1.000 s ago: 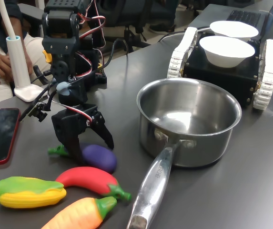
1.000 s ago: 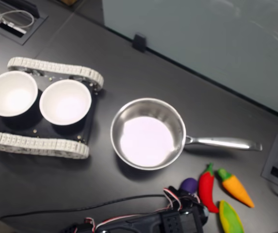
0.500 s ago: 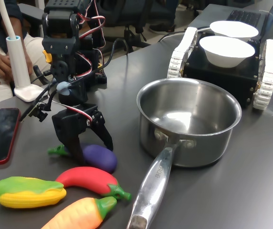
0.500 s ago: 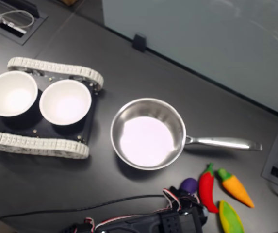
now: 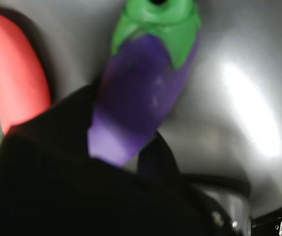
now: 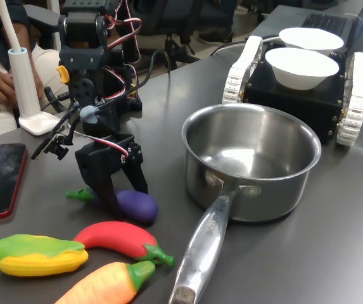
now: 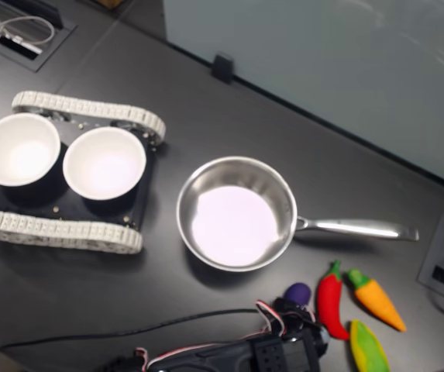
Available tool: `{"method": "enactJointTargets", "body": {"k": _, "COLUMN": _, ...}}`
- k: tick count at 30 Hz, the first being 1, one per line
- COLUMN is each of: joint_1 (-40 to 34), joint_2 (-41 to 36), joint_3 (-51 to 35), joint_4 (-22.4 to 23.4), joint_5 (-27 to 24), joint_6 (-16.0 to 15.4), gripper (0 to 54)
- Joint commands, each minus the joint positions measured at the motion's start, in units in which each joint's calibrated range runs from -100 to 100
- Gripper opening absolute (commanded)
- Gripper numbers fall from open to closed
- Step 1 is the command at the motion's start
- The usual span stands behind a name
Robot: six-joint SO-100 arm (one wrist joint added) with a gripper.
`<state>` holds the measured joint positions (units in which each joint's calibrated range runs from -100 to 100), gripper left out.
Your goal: Pick up the brinjal and place them in the pan
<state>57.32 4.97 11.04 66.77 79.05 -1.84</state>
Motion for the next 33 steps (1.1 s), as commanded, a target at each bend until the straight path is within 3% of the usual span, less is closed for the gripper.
{"method": "enactJointTargets", "body": {"k": 1, "joint_1": 1.3, "joint_2": -1.7, "joint_3": 1.3, "joint_4": -0.8, "joint_5": 0.6, "joint_6": 1.2, "gripper": 4.0}}
{"method": "enactJointTargets", "body": {"k": 3, "joint_1": 1.3, "joint_2": -2.1, "joint_3": 1.6, "joint_4": -0.8, "joint_5": 0.5, "joint_6": 1.2, "gripper": 0.2}}
{"method": "enactJointTargets", "body": {"k": 14, "joint_1": 1.6, "joint_2": -4.0, "joint_3": 0.5, "joint_4": 1.9, "joint_5": -0.7, "joint_6": 0.9, "gripper": 0.2}}
{"method": "enactJointTargets", "body": {"k": 19, "joint_1": 3.6, "joint_2": -8.4, "joint_3": -2.0, "joint_4": 3.6, "joint_5": -4.7, "joint_6": -4.2, "gripper": 0.2}}
{"method": "enactJointTargets", "body": {"k": 26, "joint_1": 4.5, "joint_2": -12.1, "joint_3": -6.5, "joint_4": 5.4, "joint_5": -9.9, "joint_6": -6.7, "gripper": 0.2}}
{"method": "enactJointTargets", "body": {"k": 33, "joint_1": 6.1, "joint_2": -16.5, "joint_3": -9.2, "joint_4": 4.5, "joint_5": -18.4, "joint_6": -12.7, "gripper": 0.2}}
